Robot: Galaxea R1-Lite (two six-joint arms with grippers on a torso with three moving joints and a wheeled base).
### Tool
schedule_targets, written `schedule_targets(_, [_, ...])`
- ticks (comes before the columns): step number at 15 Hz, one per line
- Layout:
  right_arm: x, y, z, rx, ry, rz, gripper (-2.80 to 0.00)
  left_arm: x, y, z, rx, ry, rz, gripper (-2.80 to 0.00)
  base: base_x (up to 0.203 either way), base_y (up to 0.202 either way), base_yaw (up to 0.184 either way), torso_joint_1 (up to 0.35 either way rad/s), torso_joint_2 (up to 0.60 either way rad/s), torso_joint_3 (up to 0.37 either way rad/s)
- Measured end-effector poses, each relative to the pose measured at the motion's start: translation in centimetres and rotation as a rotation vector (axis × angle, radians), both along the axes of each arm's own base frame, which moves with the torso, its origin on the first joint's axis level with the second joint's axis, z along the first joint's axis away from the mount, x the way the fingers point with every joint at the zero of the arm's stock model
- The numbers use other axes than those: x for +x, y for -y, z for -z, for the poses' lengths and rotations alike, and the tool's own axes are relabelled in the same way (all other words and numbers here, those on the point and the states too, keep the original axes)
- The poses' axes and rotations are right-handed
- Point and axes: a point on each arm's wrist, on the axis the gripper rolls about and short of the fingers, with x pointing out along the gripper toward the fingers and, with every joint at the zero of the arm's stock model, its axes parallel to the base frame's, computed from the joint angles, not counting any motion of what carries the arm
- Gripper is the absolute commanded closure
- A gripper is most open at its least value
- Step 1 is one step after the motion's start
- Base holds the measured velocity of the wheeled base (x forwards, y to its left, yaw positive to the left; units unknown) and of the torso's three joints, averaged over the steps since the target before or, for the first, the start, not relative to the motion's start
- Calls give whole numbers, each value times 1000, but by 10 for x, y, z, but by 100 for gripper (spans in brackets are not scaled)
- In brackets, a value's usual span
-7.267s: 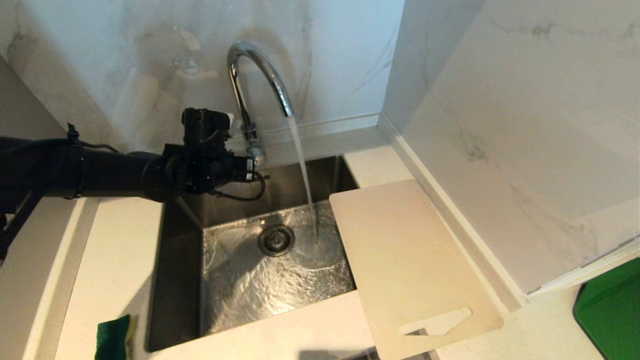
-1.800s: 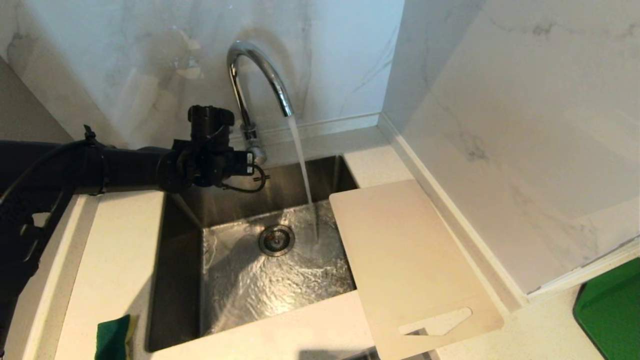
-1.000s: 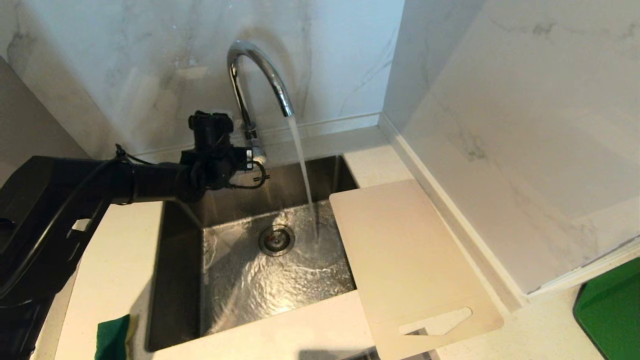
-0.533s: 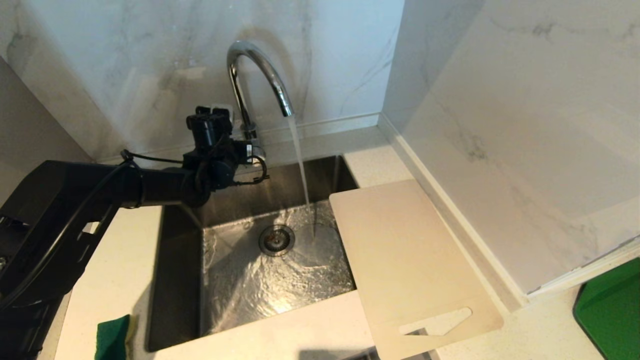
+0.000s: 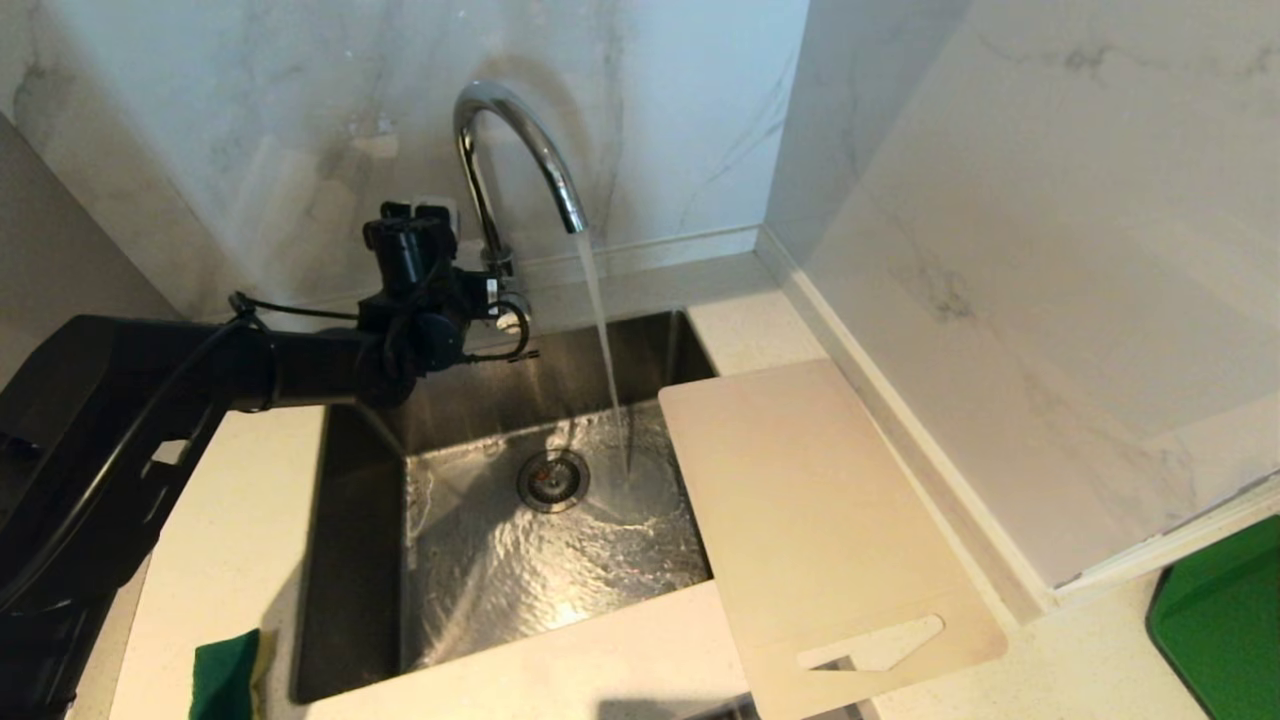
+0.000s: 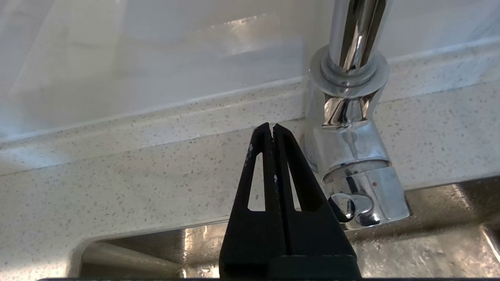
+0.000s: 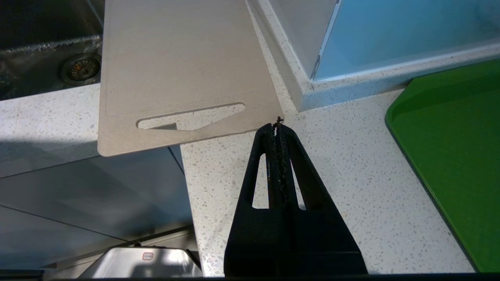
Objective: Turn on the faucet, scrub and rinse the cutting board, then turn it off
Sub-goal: Turn off the tap
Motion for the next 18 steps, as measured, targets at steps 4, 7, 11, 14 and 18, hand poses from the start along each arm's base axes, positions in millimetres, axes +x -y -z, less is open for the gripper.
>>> schedule_targets(4, [0,0,0,0,0,0,0,-2,-1,-5,-13,22,-19,0,0,0,0,0,0,0])
schedule_targets(7, [0,0,0,0,-1,-1,0,-10,1,-18,-21,37,-19,0,0,0,0,0,0,0])
schedule_targets(11, [0,0,0,0,-3,-1,0,-25,-2,-25,-17,14,-24,0,0,0,0,0,0,0])
schedule_targets(14, [0,0,0,0,-5,0,0,-40,2,-34,-32,-25,6,0,0,0,0,0,0,0])
schedule_targets(18, [0,0,0,0,-7,-1,0,-51,9,-37,-100,-119,67,0,0,0,0,0,0,0])
